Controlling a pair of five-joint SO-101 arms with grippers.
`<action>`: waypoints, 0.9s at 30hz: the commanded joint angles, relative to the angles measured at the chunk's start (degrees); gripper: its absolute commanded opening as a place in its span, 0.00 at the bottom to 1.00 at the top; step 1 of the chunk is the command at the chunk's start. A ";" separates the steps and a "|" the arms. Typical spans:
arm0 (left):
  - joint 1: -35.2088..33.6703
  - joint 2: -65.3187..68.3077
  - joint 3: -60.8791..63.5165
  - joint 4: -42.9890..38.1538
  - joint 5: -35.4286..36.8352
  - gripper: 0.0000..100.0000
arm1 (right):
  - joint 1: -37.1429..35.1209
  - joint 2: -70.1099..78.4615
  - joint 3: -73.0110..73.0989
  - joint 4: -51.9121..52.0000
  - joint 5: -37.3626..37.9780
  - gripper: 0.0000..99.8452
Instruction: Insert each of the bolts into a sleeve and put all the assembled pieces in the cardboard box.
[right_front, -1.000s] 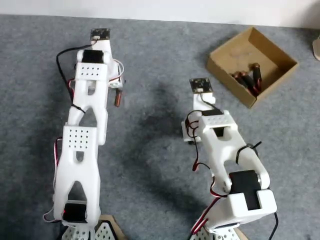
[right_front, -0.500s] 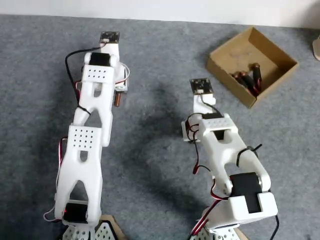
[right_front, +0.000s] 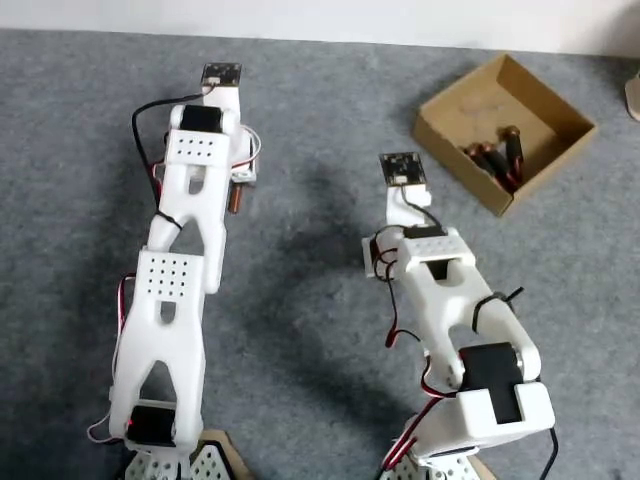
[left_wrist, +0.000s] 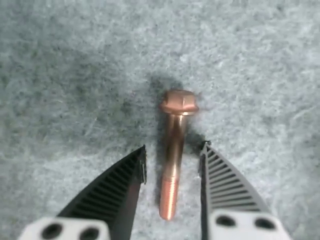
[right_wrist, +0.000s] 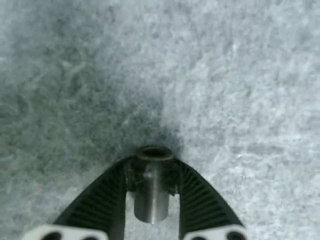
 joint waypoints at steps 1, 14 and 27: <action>1.36 -1.10 -2.77 -1.85 -0.44 0.18 | -0.40 -2.07 0.04 -1.36 0.35 0.00; 1.54 -1.01 -0.13 -3.96 -0.18 0.16 | -0.48 -1.98 0.04 0.57 0.44 0.00; 2.33 -1.01 2.59 -4.57 -0.26 0.01 | -0.48 -1.98 0.04 0.57 0.44 0.00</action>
